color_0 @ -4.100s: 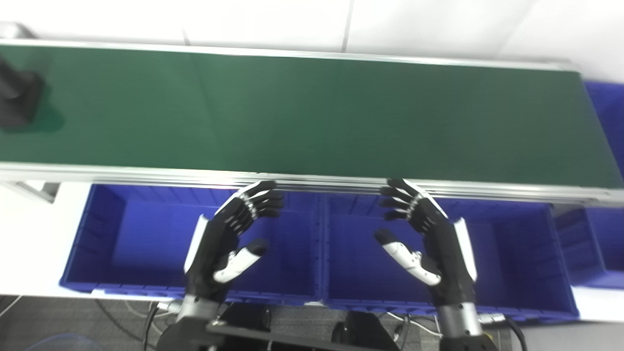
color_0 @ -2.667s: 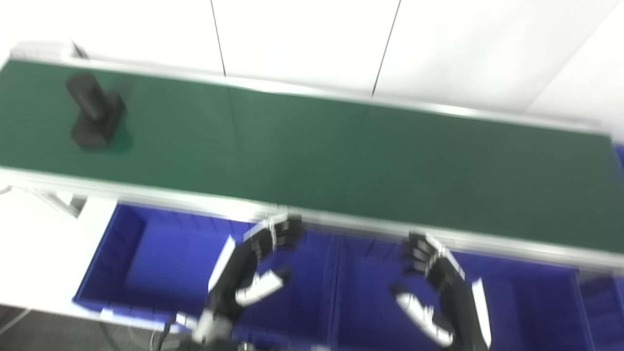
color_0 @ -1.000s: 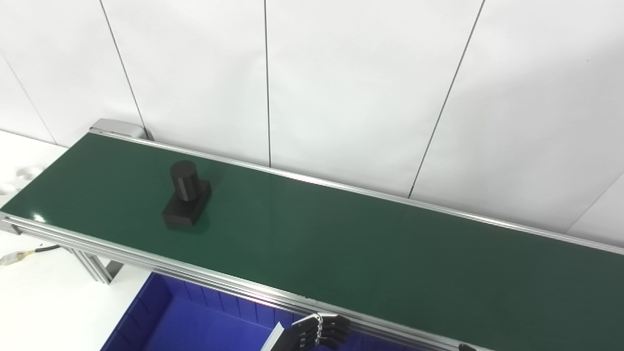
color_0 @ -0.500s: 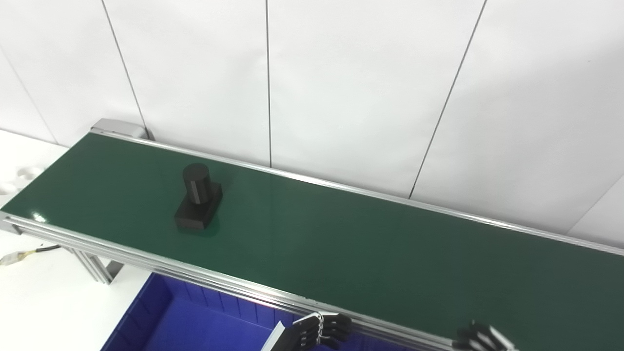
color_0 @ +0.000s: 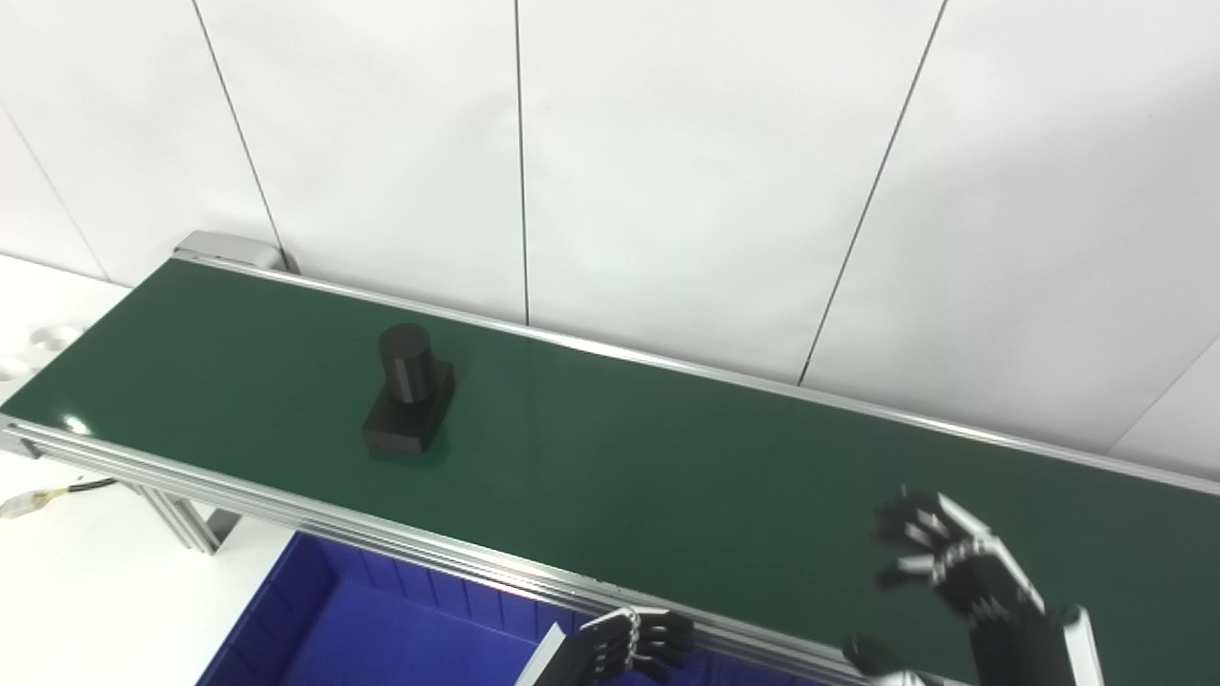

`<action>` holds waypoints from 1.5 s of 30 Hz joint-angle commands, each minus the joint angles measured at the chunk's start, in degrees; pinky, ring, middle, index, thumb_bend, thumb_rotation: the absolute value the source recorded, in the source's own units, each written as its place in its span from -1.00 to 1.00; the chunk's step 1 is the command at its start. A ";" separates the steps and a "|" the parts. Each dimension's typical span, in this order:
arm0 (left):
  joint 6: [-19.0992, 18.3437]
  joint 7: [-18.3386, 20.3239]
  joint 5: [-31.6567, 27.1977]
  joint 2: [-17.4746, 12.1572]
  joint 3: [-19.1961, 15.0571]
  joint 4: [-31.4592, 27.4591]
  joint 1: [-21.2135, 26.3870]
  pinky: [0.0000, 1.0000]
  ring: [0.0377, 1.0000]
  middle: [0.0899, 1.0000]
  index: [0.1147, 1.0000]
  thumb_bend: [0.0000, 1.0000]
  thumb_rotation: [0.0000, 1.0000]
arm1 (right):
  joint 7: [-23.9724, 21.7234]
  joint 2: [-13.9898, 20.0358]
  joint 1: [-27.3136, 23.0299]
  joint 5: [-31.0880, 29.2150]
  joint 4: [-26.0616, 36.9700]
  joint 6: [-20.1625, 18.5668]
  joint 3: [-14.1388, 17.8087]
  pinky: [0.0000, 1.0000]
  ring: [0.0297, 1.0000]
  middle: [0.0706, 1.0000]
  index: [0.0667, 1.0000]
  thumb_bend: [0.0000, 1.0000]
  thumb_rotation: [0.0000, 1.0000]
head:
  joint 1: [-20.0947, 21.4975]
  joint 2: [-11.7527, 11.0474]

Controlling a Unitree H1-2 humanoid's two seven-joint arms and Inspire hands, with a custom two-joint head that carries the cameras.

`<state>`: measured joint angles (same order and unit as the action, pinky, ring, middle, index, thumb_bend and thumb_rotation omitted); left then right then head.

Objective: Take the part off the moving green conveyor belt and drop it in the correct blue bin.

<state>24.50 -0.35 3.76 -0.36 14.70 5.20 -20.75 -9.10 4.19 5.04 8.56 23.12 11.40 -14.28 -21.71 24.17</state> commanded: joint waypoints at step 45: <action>2.43 -0.64 -0.14 -0.82 1.07 1.39 1.73 0.20 0.25 0.28 0.30 0.71 -0.05 | -2.85 -8.78 -29.18 11.46 -31.80 -7.34 -8.93 0.52 0.65 0.67 0.72 0.32 -0.15 | 1.08 -0.72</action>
<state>24.50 -0.38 3.75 -1.35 15.45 6.99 -19.48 -12.63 -2.77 -21.39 20.15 -9.05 2.97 -23.13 -20.57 23.47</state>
